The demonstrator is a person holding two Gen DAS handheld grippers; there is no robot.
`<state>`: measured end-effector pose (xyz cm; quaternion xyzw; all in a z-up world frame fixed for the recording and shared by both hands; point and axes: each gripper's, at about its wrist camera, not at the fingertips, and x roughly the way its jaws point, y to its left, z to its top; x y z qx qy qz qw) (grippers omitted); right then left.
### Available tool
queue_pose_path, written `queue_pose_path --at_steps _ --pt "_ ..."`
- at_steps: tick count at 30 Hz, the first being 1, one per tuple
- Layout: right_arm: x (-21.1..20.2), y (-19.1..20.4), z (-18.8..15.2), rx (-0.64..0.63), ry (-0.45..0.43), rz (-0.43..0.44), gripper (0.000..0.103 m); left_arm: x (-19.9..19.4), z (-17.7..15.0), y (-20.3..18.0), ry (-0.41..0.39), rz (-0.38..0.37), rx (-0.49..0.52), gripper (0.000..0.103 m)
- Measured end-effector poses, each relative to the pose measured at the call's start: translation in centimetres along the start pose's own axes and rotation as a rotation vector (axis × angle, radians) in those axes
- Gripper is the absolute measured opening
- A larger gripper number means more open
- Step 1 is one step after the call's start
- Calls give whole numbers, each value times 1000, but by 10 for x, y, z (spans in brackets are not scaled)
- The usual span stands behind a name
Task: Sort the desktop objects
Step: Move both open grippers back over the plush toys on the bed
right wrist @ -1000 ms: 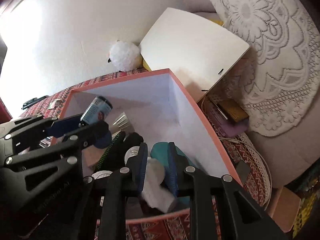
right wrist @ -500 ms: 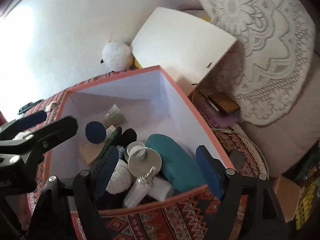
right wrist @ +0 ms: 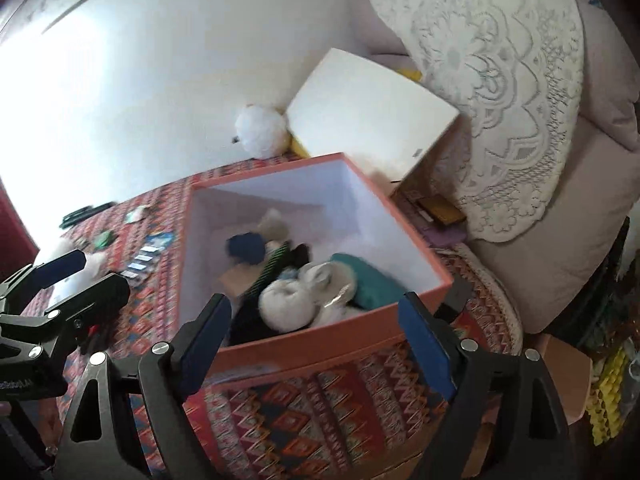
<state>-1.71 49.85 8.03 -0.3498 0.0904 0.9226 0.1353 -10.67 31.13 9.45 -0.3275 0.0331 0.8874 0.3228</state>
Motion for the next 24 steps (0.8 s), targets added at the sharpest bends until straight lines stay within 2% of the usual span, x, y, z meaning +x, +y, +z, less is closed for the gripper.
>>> queue_pose_path --at_steps 5,12,18,24 --pt "-1 47 -20 -66 36 61 88 -30 -34 37 18 41 -21 103" --pt "20 125 -48 -158 108 165 88 -47 -101 113 88 138 -144 103" --pt "54 194 -72 -206 189 245 88 -51 -160 185 157 264 -238 103" --pt "99 267 -77 -264 243 306 88 -54 -185 250 163 349 -353 103"
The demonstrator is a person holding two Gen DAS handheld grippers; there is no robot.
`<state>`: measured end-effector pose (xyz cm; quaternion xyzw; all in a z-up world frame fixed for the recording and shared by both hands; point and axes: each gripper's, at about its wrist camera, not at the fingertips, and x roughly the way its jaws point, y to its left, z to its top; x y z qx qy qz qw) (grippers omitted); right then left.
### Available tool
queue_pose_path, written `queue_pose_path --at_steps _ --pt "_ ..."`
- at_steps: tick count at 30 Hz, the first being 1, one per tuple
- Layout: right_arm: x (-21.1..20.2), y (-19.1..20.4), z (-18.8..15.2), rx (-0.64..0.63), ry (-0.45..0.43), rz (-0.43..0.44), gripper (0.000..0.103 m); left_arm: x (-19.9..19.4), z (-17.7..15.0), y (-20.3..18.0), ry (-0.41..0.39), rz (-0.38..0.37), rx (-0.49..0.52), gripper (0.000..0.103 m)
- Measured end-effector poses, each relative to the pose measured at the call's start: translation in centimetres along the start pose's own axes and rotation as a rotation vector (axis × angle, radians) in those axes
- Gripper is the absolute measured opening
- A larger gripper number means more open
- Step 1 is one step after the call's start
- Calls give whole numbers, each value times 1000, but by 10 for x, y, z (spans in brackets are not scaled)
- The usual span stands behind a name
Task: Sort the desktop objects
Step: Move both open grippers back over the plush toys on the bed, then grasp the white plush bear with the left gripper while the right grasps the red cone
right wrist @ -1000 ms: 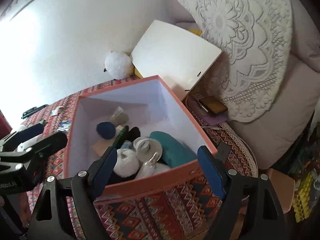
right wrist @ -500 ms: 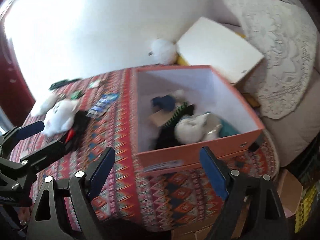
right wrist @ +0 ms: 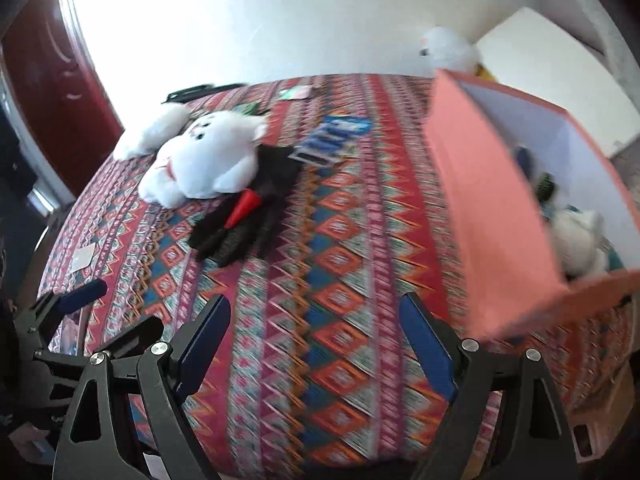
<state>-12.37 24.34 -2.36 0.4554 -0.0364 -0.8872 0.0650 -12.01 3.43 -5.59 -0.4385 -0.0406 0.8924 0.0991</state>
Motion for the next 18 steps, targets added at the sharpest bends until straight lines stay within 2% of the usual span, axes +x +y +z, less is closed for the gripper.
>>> queue_pose_path --at_steps 1,3,6,9,13,15,18 --pt "8 8 7 -10 0 7 87 3 1 8 -5 12 -13 103" --pt "23 24 20 -32 1 17 76 6 5 22 -17 40 -31 102" --pt "46 47 34 -61 6 45 70 10 13 43 -33 65 -48 103" --pt "74 64 45 -74 16 50 68 18 26 60 -41 100 -44 103" --pt "105 66 55 -42 45 46 68 33 53 72 -55 126 -34 103" --pt "117 63 59 -27 49 29 68 44 69 73 -56 134 -5 103" --pt "130 56 65 -9 50 -9 69 68 88 66 -34 155 119 103"
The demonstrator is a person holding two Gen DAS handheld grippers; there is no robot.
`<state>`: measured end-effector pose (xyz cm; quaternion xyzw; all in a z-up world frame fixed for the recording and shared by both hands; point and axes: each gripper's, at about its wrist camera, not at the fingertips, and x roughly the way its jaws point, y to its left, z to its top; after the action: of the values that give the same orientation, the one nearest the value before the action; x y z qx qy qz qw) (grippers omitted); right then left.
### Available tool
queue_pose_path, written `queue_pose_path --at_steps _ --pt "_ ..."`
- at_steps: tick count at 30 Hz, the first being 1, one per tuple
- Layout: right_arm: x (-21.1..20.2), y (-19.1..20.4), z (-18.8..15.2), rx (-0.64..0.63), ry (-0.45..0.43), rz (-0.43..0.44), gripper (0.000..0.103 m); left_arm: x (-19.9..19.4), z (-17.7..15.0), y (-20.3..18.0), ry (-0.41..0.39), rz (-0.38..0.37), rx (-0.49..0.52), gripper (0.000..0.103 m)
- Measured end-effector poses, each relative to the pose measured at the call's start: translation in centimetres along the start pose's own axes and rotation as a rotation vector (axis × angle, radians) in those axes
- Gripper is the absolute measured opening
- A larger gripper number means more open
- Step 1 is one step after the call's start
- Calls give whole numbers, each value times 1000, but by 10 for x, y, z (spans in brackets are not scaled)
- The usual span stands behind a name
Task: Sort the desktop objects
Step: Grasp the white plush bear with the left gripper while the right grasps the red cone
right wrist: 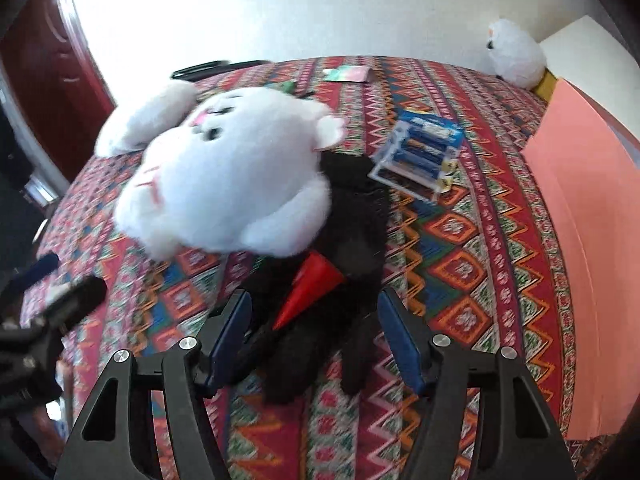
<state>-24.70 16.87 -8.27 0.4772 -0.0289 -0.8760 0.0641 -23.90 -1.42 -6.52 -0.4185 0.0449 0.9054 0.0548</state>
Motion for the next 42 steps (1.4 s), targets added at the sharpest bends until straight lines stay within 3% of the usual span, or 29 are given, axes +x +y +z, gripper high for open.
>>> queue_pose_path --at_steps 6,11,13,18,20,24,26,30,35,38,42 --pt "24 -12 8 6 27 -1 69 48 17 -32 -27 160 349 103" --pt "38 -19 3 2 33 9 66 60 21 -52 -37 110 481 103" --pt "36 -20 2 -9 18 13 51 59 17 -61 -52 82 540 102" --pt "26 -26 6 13 -20 28 25 48 11 -78 -71 22 630 102" --pt "22 -35 7 53 -24 57 22 42 15 -83 -82 -6 628 103" --pt "13 -45 8 78 -39 84 16 70 31 -94 -57 57 651 103" --pt "8 -45 8 70 -52 84 16 86 38 -97 -53 130 662 103" --pt "-1 -49 3 64 -73 77 16 104 56 -72 2 167 531 90" --pt "-1 -71 -2 118 -60 76 16 69 57 -35 10 251 359 81" --pt "-7 -78 -3 138 -74 83 16 43 51 -4 27 238 254 80" --pt "-22 -73 -5 134 -102 102 16 -2 34 39 33 143 93 80"
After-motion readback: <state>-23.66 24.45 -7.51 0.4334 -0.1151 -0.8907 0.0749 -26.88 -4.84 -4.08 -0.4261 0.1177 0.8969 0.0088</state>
